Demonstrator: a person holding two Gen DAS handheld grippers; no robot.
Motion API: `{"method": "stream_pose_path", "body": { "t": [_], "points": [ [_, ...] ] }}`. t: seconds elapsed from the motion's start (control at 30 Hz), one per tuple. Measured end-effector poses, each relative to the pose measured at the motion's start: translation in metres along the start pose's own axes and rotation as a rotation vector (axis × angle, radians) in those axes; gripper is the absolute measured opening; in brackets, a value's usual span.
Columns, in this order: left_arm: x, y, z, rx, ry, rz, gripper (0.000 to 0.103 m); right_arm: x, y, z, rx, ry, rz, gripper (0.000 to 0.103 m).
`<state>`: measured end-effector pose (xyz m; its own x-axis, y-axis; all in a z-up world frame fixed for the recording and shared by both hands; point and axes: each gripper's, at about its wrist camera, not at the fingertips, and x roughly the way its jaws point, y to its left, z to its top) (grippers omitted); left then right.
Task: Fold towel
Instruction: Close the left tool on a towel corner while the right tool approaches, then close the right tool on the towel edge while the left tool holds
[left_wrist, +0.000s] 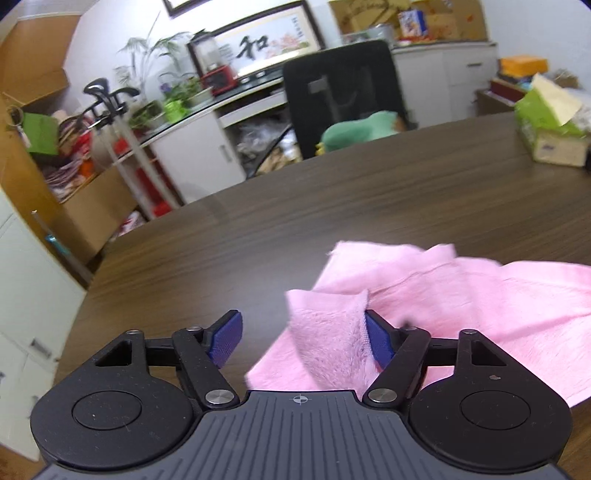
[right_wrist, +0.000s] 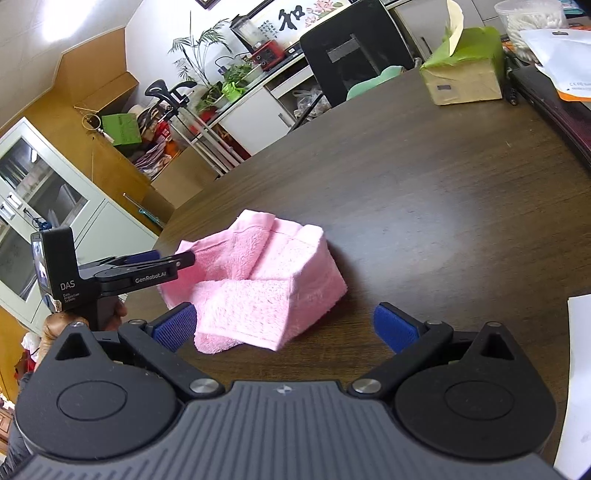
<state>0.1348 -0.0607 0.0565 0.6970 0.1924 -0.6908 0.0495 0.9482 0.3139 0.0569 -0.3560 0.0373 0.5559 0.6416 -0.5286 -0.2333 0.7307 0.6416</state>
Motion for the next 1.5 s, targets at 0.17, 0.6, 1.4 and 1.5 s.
{"method": "stream_pose_path", "body": {
  "t": [0.17,0.6,1.4,1.5],
  "points": [
    [0.0,0.011,-0.01,-0.057,0.013,-0.028,0.078,-0.003,0.001,-0.001,-0.007,0.0,0.003,0.103],
    [-0.003,0.017,-0.015,-0.127,-0.016,-0.018,0.027,0.01,0.008,-0.005,-0.05,0.039,-0.019,0.103],
    [0.0,0.067,-0.058,-0.47,-0.049,-0.315,0.001,0.021,0.008,0.003,-0.047,-0.042,0.017,0.103],
    [0.003,0.071,-0.064,-0.497,-0.047,-0.343,0.001,0.029,0.006,0.006,-0.026,-0.056,-0.034,0.089]
  ]
}}
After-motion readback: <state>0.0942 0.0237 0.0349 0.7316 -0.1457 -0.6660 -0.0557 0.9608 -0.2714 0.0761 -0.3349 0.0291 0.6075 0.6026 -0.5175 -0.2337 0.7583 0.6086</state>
